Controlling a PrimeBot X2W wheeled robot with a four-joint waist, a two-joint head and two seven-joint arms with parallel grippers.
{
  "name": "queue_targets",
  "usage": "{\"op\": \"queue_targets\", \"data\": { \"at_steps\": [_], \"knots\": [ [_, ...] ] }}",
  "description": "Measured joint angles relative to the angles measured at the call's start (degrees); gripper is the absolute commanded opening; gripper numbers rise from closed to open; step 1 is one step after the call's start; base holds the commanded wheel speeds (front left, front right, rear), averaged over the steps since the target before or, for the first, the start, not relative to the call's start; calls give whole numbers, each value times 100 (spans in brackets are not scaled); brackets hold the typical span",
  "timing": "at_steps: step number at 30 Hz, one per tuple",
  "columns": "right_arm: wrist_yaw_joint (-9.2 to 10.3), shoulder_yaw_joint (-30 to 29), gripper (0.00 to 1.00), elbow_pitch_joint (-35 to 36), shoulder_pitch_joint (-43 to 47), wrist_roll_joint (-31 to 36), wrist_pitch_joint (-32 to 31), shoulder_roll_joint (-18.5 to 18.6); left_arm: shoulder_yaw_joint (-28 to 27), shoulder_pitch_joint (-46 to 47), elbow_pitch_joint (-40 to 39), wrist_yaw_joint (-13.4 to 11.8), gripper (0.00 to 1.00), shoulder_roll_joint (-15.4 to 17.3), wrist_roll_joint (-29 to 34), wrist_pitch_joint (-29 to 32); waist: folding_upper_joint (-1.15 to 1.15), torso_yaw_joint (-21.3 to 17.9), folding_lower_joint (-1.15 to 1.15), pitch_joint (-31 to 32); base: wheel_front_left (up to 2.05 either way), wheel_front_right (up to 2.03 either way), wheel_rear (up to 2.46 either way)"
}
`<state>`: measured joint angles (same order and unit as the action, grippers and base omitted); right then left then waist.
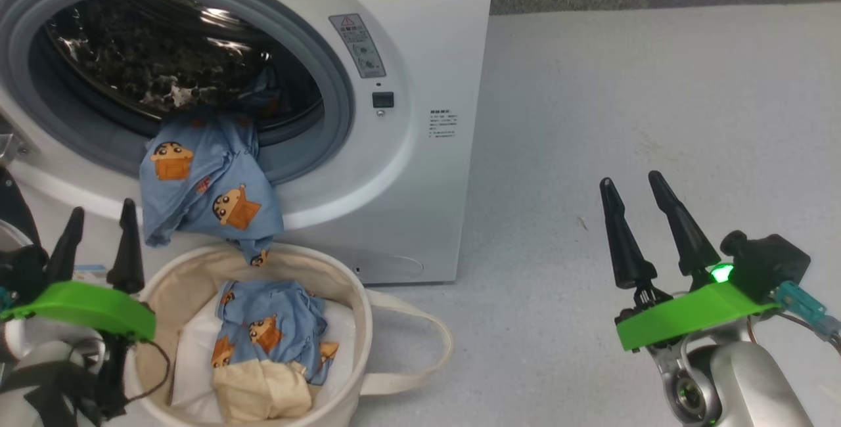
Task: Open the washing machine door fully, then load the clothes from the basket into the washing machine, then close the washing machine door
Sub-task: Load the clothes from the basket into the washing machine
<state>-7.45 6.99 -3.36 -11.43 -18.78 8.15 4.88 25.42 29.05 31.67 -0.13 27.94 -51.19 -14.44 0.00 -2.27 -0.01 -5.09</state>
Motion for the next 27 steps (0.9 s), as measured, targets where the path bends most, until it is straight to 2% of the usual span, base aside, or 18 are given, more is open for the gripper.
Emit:
{"op": "queue_targets", "data": {
  "at_steps": [5,12,21,27],
  "knots": [
    [0,8,100,-2,18,-105,-1,78,-500,-578,-749,-38,100,-238,319,0,0,50,0,156,0,0,0],
    [0,68,100,-54,52,-219,-2,133,-720,-1500,-1535,-112,100,-448,765,0,0,61,0,374,0,0,0],
    [0,93,100,-136,240,-343,9,154,-913,-2161,-1968,-372,100,-490,1215,0,0,-12,0,488,0,0,0],
    [0,93,100,-186,272,-352,33,154,-1063,-2307,-2086,-445,100,-488,1421,0,0,-67,0,525,0,0,0]
  ]
}}
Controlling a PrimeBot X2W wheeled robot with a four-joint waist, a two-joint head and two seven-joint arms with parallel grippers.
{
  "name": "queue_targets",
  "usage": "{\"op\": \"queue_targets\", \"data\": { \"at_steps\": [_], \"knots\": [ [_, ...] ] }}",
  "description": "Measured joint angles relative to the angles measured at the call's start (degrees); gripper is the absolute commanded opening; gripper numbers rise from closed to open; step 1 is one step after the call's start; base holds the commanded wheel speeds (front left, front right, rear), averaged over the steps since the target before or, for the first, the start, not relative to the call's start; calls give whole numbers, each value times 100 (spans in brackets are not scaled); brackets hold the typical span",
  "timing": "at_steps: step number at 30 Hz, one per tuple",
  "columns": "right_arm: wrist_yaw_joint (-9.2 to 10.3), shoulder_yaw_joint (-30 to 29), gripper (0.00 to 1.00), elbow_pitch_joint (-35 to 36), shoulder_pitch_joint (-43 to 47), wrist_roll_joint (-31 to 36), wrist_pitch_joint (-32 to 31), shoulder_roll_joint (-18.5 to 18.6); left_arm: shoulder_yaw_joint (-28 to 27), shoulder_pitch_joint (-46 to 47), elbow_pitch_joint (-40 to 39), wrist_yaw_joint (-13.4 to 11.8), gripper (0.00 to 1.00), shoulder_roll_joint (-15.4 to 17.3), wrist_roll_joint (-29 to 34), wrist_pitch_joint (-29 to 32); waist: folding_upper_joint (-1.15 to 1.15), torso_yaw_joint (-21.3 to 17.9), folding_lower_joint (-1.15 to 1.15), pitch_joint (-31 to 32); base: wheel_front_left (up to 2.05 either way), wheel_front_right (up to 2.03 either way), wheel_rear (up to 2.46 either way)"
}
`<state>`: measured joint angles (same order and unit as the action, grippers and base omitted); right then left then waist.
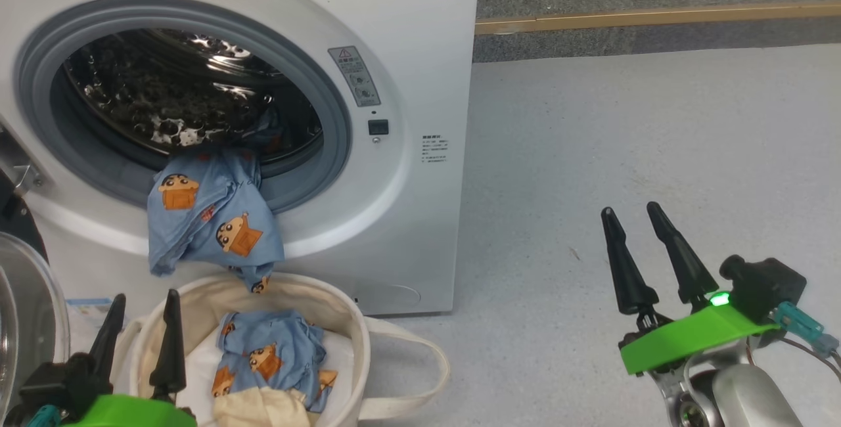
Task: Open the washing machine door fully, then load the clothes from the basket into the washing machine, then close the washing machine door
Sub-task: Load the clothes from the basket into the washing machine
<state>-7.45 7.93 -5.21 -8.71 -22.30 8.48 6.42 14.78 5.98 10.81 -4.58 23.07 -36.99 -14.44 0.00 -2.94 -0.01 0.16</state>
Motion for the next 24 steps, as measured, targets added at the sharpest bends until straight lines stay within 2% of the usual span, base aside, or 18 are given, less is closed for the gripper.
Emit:
{"op": "queue_targets", "data": {
  "at_steps": [7,17,24],
  "knots": [
    [0,46,100,-22,59,-42,24,0,3,-1,-59,-60,100,5,25,14,0,-113,0,26,0,0,0],
    [0,55,100,-27,73,-42,24,1,1,-18,-141,-304,100,47,25,182,0,-157,0,-21,0,0,0],
    [0,49,100,-25,73,9,24,0,-4,-17,-164,-353,100,75,25,212,0,-166,0,-45,0,0,0]
  ]
}}
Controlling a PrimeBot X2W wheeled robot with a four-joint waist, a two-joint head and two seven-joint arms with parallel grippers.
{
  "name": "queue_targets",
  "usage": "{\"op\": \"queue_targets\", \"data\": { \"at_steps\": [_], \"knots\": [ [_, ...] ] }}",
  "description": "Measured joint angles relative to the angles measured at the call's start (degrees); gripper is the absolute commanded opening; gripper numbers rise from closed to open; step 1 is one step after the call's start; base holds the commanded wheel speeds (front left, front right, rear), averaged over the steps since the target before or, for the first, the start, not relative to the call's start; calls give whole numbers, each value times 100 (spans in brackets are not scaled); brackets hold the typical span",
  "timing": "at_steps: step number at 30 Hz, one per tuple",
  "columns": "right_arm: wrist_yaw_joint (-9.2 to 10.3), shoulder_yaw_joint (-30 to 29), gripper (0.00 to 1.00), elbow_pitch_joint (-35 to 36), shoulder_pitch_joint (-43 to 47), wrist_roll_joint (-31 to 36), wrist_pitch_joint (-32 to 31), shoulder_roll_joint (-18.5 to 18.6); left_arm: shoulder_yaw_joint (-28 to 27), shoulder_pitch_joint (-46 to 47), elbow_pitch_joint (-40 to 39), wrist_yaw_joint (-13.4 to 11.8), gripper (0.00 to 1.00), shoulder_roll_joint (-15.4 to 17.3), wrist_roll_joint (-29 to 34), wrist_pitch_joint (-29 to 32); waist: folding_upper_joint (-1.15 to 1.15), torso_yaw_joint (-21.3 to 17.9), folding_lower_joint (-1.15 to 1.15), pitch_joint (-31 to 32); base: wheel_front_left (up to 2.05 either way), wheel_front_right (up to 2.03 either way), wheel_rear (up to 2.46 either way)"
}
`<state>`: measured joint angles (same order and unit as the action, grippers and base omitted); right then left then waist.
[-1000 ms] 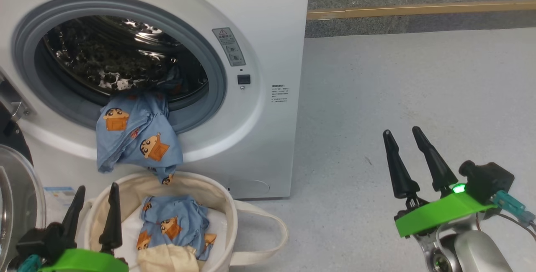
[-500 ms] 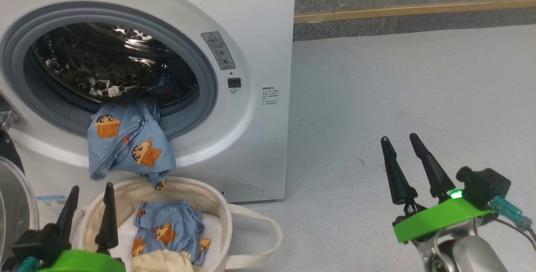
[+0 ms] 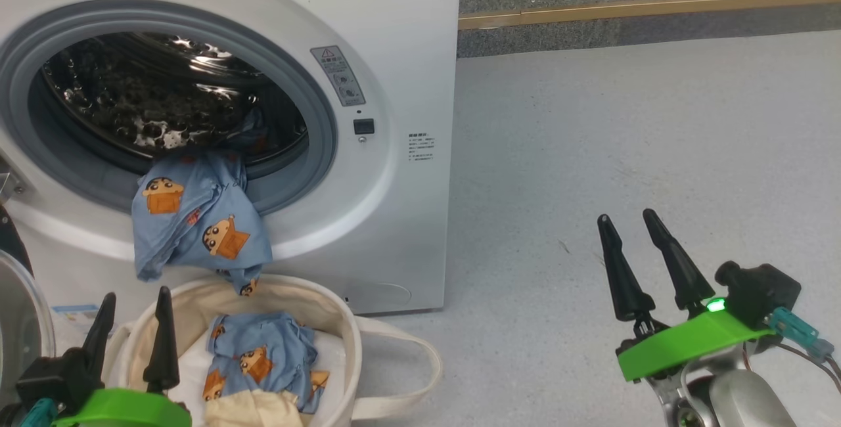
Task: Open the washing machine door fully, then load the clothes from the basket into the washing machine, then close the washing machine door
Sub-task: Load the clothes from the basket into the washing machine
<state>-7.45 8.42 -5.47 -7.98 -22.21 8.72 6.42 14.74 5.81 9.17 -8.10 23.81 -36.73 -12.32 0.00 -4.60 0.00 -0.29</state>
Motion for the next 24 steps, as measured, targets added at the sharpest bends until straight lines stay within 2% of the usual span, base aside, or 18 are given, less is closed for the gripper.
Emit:
{"op": "queue_targets", "data": {
  "at_steps": [12,16,24],
  "knots": [
    [0,-7,100,168,50,99,-57,26,-35,74,-9,13,100,59,-58,65,0,-64,0,-131,0,0,0],
    [0,-31,100,269,85,121,-62,16,-35,375,157,160,100,55,-207,127,0,-106,0,-275,0,0,0],
    [0,-55,100,483,62,359,-66,-100,78,1470,1418,595,100,64,-260,549,0,-255,0,-802,0,0,0]
  ]
}}
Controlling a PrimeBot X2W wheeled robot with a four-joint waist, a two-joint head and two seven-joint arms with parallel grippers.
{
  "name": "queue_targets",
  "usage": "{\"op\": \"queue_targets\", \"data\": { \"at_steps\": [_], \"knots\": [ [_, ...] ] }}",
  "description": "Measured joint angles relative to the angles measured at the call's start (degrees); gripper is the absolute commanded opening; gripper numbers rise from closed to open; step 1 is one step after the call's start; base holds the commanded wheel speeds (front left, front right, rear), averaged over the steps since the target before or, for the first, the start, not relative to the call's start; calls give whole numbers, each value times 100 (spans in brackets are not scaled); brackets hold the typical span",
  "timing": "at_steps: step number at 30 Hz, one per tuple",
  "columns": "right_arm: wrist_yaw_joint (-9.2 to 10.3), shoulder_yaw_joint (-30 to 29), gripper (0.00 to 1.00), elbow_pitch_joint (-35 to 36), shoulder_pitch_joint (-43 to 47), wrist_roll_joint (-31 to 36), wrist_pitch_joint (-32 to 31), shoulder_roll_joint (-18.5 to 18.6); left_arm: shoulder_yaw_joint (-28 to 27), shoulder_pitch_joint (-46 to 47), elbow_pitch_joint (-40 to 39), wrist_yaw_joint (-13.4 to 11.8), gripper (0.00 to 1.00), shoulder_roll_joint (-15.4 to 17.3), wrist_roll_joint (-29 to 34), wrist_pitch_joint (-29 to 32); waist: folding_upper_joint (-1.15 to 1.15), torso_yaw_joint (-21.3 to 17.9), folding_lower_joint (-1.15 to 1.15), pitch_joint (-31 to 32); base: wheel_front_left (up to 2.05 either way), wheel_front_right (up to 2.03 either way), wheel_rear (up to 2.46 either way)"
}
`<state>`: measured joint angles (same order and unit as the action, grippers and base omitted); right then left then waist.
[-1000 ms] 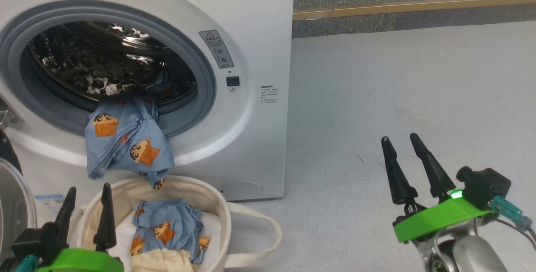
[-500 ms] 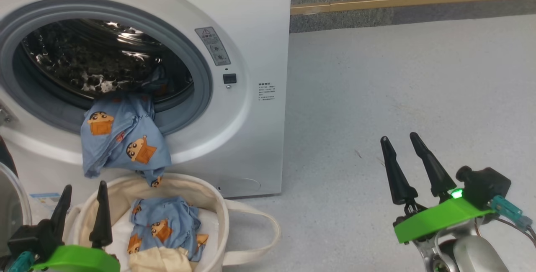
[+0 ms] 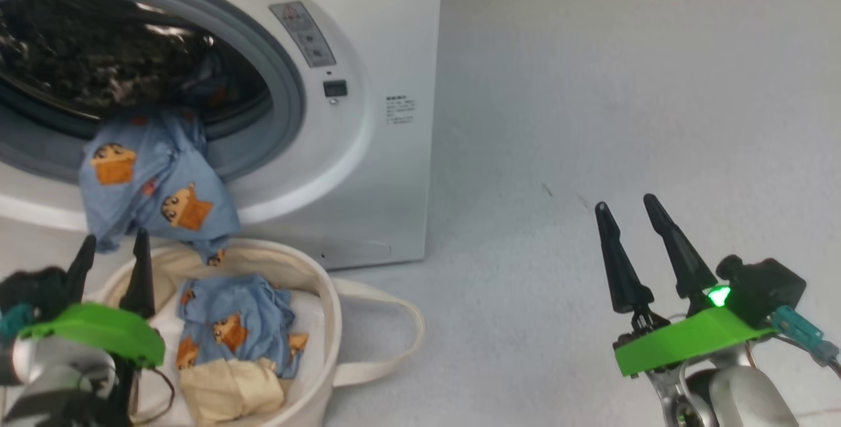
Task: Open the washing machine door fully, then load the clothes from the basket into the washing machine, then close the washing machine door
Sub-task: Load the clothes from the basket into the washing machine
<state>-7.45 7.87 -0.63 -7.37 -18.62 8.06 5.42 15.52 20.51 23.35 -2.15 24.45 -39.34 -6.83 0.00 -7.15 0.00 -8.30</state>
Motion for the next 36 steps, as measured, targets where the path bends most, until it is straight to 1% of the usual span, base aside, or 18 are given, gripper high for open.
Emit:
{"op": "queue_targets", "data": {
  "at_steps": [6,10,13,18,24,30,35,36],
  "knots": [
    [0,-2,100,196,-122,157,8,-138,174,836,1111,376,100,105,1,392,0,-141,1,-467,0,0,0],
    [0,-22,100,339,-221,252,19,-165,225,1369,1862,547,100,232,7,609,0,-258,1,-804,0,0,0],
    [0,-23,100,386,-280,290,73,-194,277,1711,2310,712,100,319,7,661,0,-348,1,-1048,0,0,0],
    [0,-23,100,489,-309,344,153,-215,341,2230,2897,879,100,474,0,650,0,-490,1,-1424,0,0,0],
    [0,1,100,546,-363,314,212,-220,512,2798,3249,966,100,511,-85,573,0,-585,1,-1829,0,0,0],
    [0,-3,100,683,-424,333,269,-226,828,3043,3247,971,100,559,-328,553,0,-613,1,-2120,0,0,0],
    [0,-26,100,727,-424,347,322,-248,1117,3145,3233,971,100,693,-550,292,0,-628,1,-2274,0,0,0],
    [0,-40,100,735,-424,347,328,-252,1198,3145,3232,971,42,710,-582,226,0,-626,0,-2278,0,0,0]
  ]
}}
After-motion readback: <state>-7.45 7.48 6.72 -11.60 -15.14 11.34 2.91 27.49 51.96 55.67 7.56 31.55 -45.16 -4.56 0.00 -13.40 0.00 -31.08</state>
